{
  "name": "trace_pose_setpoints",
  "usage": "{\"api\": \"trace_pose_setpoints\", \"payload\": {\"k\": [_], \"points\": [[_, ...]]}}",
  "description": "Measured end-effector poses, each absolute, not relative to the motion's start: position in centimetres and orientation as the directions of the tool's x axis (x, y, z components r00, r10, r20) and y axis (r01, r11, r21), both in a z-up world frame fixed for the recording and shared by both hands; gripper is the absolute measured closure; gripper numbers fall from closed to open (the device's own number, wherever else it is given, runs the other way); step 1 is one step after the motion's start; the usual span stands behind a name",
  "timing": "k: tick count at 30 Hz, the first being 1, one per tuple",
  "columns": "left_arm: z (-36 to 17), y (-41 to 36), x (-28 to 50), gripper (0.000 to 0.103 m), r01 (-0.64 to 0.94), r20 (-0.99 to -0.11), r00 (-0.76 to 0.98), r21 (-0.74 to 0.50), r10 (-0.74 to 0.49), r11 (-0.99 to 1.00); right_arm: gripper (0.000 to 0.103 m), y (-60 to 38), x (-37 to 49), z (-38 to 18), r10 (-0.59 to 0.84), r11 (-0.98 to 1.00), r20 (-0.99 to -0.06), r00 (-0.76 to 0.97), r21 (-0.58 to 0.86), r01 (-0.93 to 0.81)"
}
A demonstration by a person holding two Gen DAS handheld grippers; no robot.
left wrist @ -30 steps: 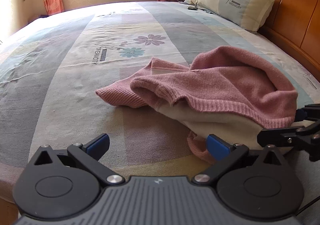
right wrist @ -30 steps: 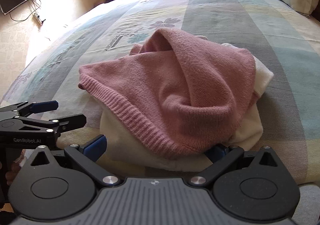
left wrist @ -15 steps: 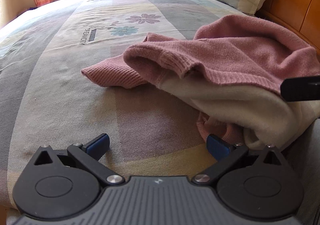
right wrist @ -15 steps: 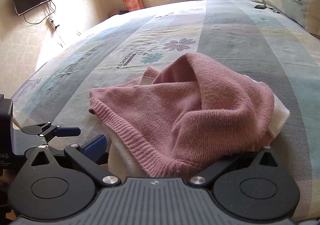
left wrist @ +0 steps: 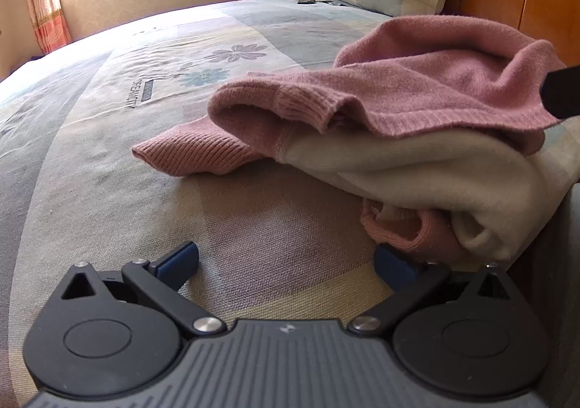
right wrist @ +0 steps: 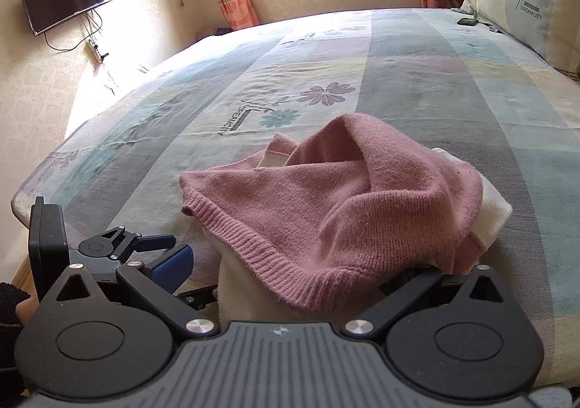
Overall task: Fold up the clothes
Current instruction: 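Move both tools toward the crumpled pink-and-white sweater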
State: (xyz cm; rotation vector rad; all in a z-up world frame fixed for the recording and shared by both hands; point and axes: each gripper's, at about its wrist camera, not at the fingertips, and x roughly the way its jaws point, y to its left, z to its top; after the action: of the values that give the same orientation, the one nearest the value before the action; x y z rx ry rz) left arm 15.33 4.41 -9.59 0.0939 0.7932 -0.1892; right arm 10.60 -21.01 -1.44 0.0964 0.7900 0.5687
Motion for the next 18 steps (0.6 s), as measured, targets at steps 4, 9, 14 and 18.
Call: {"api": "trace_pose_setpoints", "payload": {"k": [4,9,14,18], "points": [[-8.6,4.2,16.6,0.001,0.186,-0.766,0.633,0.012,-0.11,0.983,0.0,-21.7,10.3,-1.3,0.549,0.828,-0.628,0.552,0.317,-0.463],[-5.9,5.1,16.7,0.001,0.178,-0.742,0.659,-0.003,-0.122,0.984,0.0,-22.0,10.7,-1.0,0.592,0.795,-0.609,0.527,0.334,-0.506],[-3.3,5.7,17.0,0.001,0.182,-0.706,0.695,-0.009,-0.135,0.983,0.0,-23.0,13.0,0.5,0.622,0.778,-0.553,0.555,0.356,-0.518],[-2.7,5.6,19.2,0.001,0.192,-0.689,0.714,0.025,-0.122,0.981,0.0,-23.4,15.9,1.1,0.612,0.787,-0.546,0.572,0.354,-0.505]]}}
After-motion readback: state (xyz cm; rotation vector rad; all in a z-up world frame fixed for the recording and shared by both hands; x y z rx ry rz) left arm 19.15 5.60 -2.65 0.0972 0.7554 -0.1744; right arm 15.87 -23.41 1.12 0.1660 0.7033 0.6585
